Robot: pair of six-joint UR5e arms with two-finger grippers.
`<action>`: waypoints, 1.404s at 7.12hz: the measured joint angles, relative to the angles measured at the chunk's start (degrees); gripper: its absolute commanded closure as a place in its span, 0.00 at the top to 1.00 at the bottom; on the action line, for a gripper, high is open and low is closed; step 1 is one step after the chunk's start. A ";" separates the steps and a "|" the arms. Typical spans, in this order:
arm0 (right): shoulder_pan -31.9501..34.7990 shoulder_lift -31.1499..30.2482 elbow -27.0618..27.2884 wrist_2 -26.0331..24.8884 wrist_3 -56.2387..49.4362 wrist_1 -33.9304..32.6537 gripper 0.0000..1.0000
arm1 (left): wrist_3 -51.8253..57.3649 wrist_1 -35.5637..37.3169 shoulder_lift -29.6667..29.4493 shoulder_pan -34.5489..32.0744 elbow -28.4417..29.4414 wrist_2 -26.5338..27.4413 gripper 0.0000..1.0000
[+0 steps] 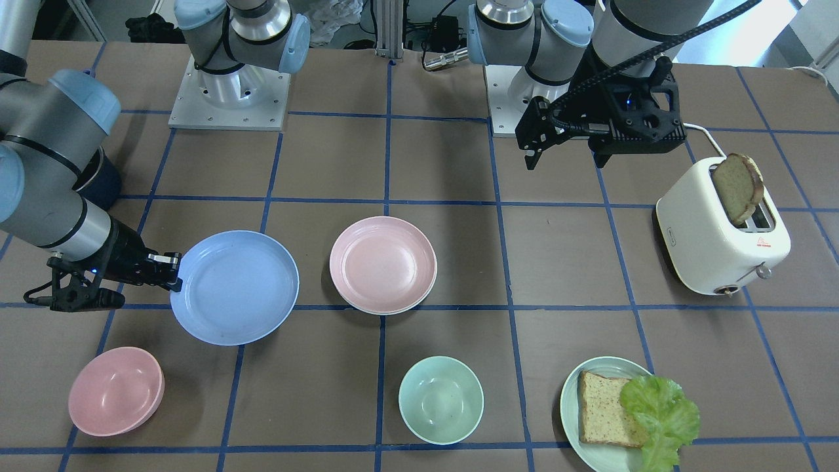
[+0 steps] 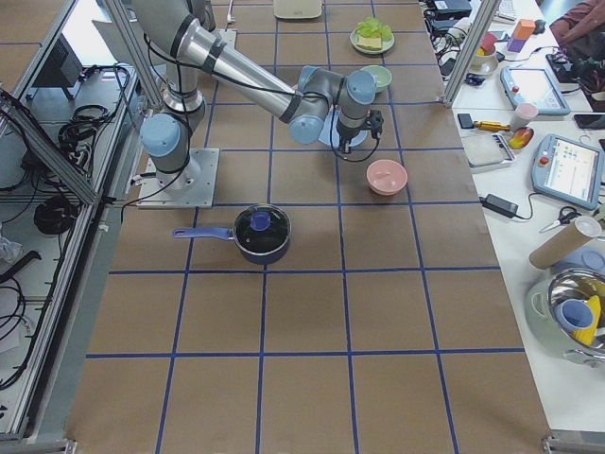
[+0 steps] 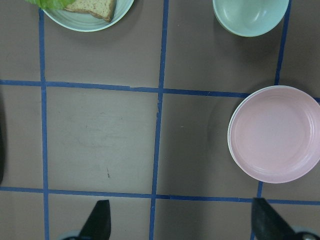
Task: Stack three plates with pink and blue
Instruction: 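Lift the blue plate and carry it over the pink plate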
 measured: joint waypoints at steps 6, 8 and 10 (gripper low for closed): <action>15.97 -1.64 -1.57 -0.26 23.39 -0.45 0.00 | 0.00 0.00 0.00 0.15 0.00 0.00 1.00; 19.75 -2.04 -1.04 -0.56 26.86 -1.42 0.00 | 0.00 0.00 0.00 0.16 0.00 0.00 1.00; 21.79 -3.13 2.30 -0.62 28.50 -6.18 0.00 | 0.00 0.00 0.00 0.16 0.00 0.00 1.00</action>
